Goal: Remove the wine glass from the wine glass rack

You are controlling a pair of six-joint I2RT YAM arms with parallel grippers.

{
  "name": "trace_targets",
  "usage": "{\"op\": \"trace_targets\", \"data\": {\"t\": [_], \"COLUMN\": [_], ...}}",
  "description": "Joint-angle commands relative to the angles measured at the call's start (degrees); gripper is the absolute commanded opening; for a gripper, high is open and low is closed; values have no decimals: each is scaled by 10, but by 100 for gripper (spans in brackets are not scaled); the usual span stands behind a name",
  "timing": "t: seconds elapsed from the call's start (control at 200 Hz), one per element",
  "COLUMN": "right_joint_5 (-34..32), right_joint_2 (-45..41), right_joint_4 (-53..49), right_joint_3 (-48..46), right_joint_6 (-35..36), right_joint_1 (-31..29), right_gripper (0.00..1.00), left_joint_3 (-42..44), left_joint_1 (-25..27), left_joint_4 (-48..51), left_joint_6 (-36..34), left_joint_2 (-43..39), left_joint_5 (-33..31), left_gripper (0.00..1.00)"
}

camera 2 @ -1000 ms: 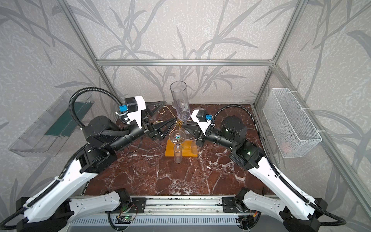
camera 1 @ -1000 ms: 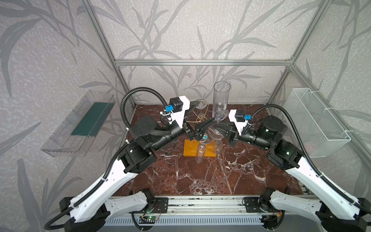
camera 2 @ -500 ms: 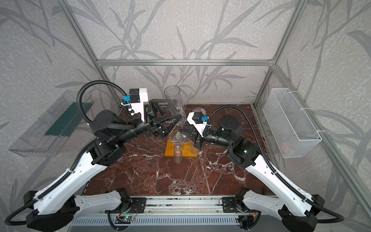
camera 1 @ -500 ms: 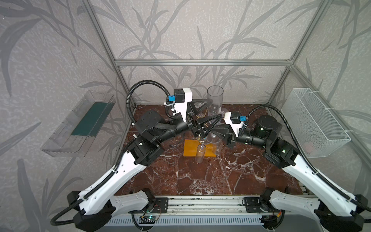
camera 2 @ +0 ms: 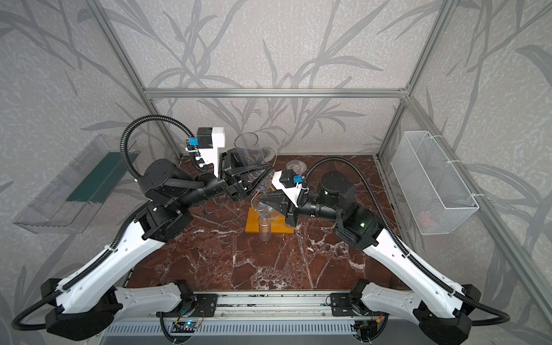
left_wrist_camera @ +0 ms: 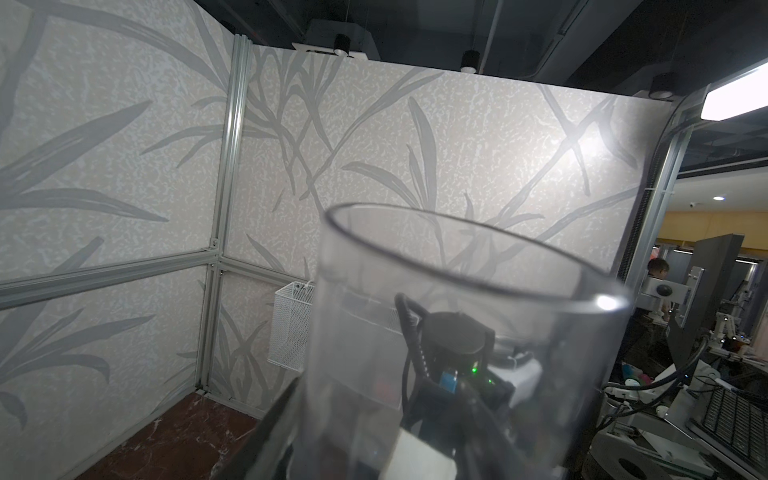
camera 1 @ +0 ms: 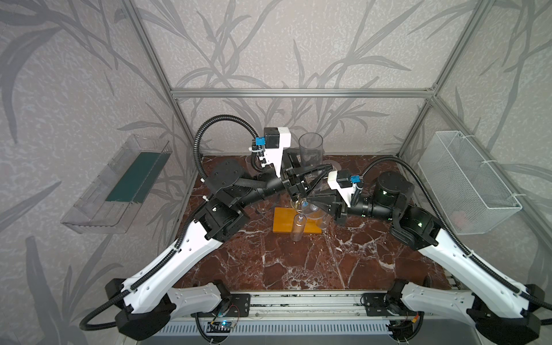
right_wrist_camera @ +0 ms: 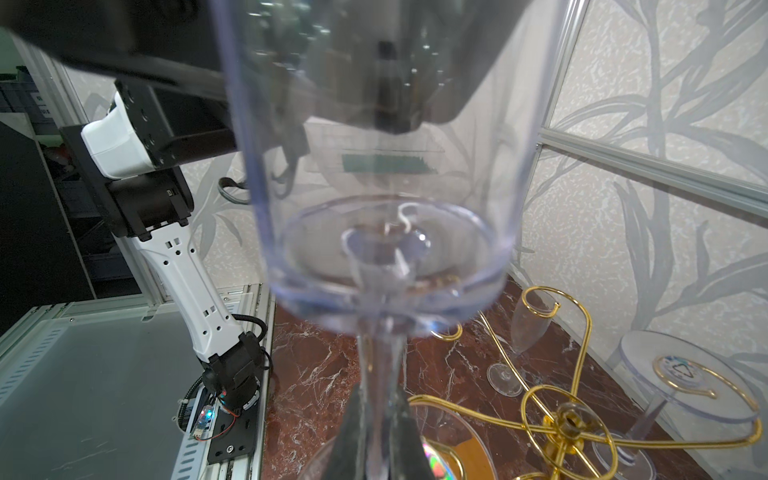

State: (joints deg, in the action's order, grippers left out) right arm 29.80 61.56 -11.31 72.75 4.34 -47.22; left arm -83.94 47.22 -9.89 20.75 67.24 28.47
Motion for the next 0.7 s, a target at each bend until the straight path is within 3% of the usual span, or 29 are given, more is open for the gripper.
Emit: {"op": "trace_targets", "data": {"t": [0.0, 0.16, 0.275, 0.355, 0.495, 0.695], "right_joint_5": [3, -1, -17, -23, -56, -153], "right_joint_2": [2, 5, -2, -14, -40, -98], "right_joint_4": [2, -1, 18, 34, 52, 81], "right_joint_3": [24, 28, 21, 17, 13, -24], "right_joint_6": [13, 15, 10, 11, 22, 46], "right_joint_1": [-8, -13, -16, -16, -16, -16], "right_gripper": [0, 1, 50, 67, 75, 77], "left_joint_3": [-1, -1, 4, 8, 9, 46], "left_joint_1": [-3, -2, -2, -3, -4, -4], "left_joint_4": [-34, -31, -25, -9, 41, 111], "left_joint_6": [15, 11, -2, -21, -70, -134], "left_joint_2": [-12, -15, -23, -33, -60, -125], "left_joint_5": [3, 5, -8, -20, -52, -133], "left_gripper": [46, 39, 39, 39, 39, 39]}}
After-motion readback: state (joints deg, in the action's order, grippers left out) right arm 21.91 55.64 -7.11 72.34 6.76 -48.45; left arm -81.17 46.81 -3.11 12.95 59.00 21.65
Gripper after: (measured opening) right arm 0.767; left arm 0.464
